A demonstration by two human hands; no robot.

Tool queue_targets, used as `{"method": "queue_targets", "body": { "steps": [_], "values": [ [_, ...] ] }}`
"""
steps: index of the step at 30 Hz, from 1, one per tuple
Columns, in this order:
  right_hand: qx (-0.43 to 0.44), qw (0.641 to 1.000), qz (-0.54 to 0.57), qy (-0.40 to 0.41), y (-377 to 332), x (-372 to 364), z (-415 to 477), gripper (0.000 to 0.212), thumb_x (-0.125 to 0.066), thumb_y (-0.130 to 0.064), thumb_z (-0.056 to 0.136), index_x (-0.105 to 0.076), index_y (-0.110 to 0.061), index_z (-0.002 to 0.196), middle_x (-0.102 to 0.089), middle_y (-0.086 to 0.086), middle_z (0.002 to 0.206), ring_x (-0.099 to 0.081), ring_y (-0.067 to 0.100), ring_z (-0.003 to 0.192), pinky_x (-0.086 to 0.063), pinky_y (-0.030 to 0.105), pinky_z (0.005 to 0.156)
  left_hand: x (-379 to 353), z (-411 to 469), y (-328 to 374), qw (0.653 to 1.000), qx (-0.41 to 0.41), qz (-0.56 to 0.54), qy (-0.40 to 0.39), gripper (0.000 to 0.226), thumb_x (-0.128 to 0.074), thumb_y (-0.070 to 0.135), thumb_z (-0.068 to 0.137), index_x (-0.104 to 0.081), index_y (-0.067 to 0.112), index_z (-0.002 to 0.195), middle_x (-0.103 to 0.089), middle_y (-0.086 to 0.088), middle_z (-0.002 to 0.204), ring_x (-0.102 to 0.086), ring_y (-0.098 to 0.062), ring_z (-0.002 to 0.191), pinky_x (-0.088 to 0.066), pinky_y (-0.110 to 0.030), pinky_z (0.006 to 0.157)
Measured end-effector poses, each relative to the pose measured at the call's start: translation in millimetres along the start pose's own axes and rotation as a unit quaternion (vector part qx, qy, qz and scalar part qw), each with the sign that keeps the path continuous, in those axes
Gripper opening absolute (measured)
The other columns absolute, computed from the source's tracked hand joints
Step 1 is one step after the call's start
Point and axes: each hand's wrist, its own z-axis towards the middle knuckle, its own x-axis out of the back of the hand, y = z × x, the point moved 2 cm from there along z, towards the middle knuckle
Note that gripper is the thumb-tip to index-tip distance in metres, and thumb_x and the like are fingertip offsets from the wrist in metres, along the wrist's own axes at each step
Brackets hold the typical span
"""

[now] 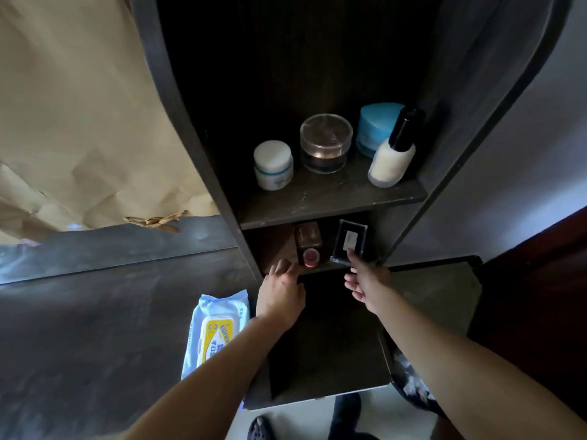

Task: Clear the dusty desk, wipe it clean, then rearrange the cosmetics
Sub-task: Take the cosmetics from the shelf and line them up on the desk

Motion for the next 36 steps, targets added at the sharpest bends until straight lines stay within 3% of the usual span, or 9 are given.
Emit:
{"method": "queue_targets", "body": {
  "steps": [4, 8, 15, 18, 21, 25, 30, 34, 36],
  "values": [
    [0.015, 0.999, 0.022, -0.035, -1.8, 10.1, 10.5, 0.026, -0.072, -0.031, 0.082, -0.057, -0.011, 0.089, -0.062, 0.004, 0.07, -0.054, 0.012, 0.053, -0.033, 0.02, 0.044, -18.2, 27.7, 16.5, 0.995, -0.037, 0.097, 0.002, 0.048, -0.057, 0.015, 0.08, -0.052, 0.021, 0.128, -0.048, -0.009, 0.127, -0.047, -0.031, 0.115, -0.04, -0.039, 0.098],
    [0.03, 0.999, 0.027, -0.03, -0.5, 22.9, 24.4, 0.027, -0.074, -0.029, 0.081, -0.057, -0.01, 0.089, -0.065, 0.006, 0.069, -0.059, 0.014, 0.051, -0.037, 0.021, 0.043, -37.6, 50.1, 20.9, 0.98, -0.038, 0.196, -0.019, 0.052, -0.056, 0.02, 0.082, -0.048, 0.023, 0.133, -0.047, -0.005, 0.133, -0.045, -0.028, 0.121, -0.034, -0.037, 0.102],
    [0.042, 0.997, 0.044, -0.049, 4.0, 37.0, 32.0, 0.019, -0.071, -0.023, 0.084, -0.058, -0.01, 0.088, -0.07, 0.009, 0.081, -0.069, 0.016, 0.063, -0.046, 0.024, 0.05, -40.2, 40.2, 19.5, 0.983, -0.064, 0.17, 0.018, 0.041, -0.073, 0.005, 0.061, -0.069, 0.013, 0.1, -0.063, -0.014, 0.102, -0.061, -0.035, 0.09, -0.049, -0.041, 0.08],
    [0.047, 0.996, 0.057, -0.052, 4.9, 41.5, 24.3, 0.015, -0.069, -0.019, 0.085, -0.06, -0.012, 0.095, -0.07, 0.01, 0.092, -0.069, 0.019, 0.071, -0.047, 0.026, 0.056, -28.3, 26.0, 23.0, 0.989, -0.097, 0.099, 0.059, 0.028, -0.073, 0.0, 0.063, -0.066, 0.01, 0.088, -0.06, -0.012, 0.087, -0.059, -0.034, 0.078, -0.052, -0.037, 0.066],
    [0.066, 0.994, 0.057, -0.064, 12.8, 42.3, 3.7, 0.014, -0.067, -0.017, 0.087, -0.06, -0.012, 0.098, -0.068, 0.008, 0.085, -0.065, 0.017, 0.07, -0.045, 0.026, 0.056, -15.7, 3.9, 16.6, 0.99, -0.104, 0.041, 0.089, 0.016, -0.068, 0.001, 0.07, -0.064, 0.009, 0.084, -0.058, -0.01, 0.084, -0.056, -0.032, 0.077, -0.051, -0.035, 0.059],
    [0.148, 0.986, -0.021, -0.07, 41.8, 35.2, -29.0, 0.008, -0.063, -0.021, 0.09, -0.063, -0.013, 0.089, -0.066, 0.008, 0.078, -0.061, 0.015, 0.065, -0.044, 0.023, 0.048, 8.2, -41.9, -22.0, 0.99, -0.073, 0.009, 0.119, 0.01, -0.061, 0.006, 0.076, -0.056, 0.013, 0.081, -0.056, -0.007, 0.084, -0.052, -0.03, 0.075, -0.048, -0.038, 0.056],
    [0.212, 0.968, -0.109, -0.082, 96.0, -2.3, -74.1, 0.01, -0.061, -0.018, 0.091, -0.063, -0.01, 0.086, -0.067, 0.014, 0.08, -0.061, 0.02, 0.065, -0.042, 0.026, 0.045, 49.8, -127.8, -102.1, 0.989, -0.008, 0.049, 0.139, 0.019, -0.072, 0.005, 0.07, -0.057, 0.017, 0.073, -0.054, 0.0, 0.077, -0.05, -0.023, 0.069, -0.045, -0.034, 0.052],
    [0.212, 0.958, -0.148, -0.125, 143.8, -63.8, -119.8, 0.01, -0.062, -0.018, 0.09, -0.061, -0.012, 0.081, -0.065, 0.012, 0.082, -0.06, 0.022, 0.069, -0.045, 0.027, 0.048, 88.1, -203.6, -167.9, 0.984, 0.039, 0.054, 0.163, 0.009, -0.057, 0.023, 0.077, -0.063, 0.017, 0.074, -0.053, 0.001, 0.074, -0.053, -0.022, 0.065, -0.047, -0.029, 0.045],
    [0.201, 0.955, -0.16, -0.149, 166.3, -101.8, -143.8, 0.013, -0.062, -0.018, 0.089, -0.061, -0.008, 0.08, -0.063, 0.012, 0.08, -0.059, 0.021, 0.068, -0.047, 0.028, 0.05, 107.2, -240.5, -197.8, 0.983, 0.067, 0.043, 0.167, 0.005, -0.067, 0.016, 0.075, -0.064, 0.017, 0.08, -0.055, 0.002, 0.077, -0.055, -0.022, 0.069, -0.048, -0.028, 0.048]
  ]
}}
